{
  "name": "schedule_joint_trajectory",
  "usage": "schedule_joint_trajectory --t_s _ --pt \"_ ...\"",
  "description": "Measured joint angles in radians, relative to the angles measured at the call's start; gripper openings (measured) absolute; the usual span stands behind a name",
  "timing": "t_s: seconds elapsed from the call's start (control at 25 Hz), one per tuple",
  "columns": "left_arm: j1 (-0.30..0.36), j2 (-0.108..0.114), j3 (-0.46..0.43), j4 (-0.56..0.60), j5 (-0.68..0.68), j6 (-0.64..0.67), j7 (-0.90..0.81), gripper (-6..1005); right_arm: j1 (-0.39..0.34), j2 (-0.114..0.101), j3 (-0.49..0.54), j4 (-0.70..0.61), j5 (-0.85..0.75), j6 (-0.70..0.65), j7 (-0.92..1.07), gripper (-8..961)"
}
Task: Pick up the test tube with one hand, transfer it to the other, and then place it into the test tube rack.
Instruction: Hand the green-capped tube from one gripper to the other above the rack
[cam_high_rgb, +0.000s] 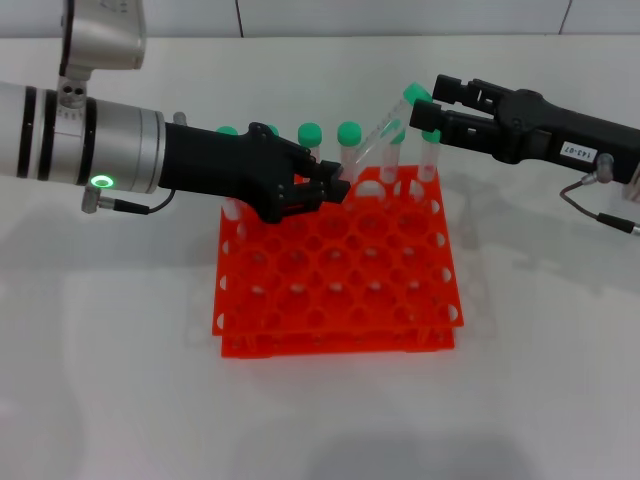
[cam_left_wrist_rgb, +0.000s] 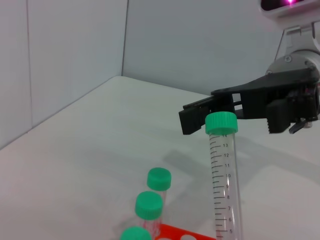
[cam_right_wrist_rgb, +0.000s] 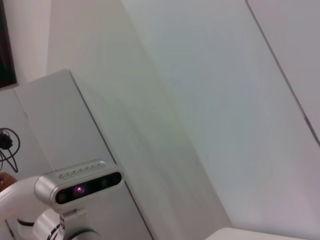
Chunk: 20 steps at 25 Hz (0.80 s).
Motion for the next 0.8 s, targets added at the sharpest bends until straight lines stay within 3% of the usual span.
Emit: schedule_joint_trajectory --t_s 0.2,0.4,0.8 --pt "0.000 -0.003 0.008 0.000 0.000 -0.005 0.001 194 0.003 0.002 -0.008 0.043 0.054 -0.007 -0.033 795" --pt "0.000 -0.007 0.009 0.000 0.000 -0.017 0.002 195 0.015 0.003 -0.021 0.083 0.087 -0.008 -0.052 689" --pt "-0.006 -0.008 0.009 0.004 0.000 -0.027 0.003 195 0.025 0.003 -0.028 0.107 0.098 -0.001 -0.056 627"
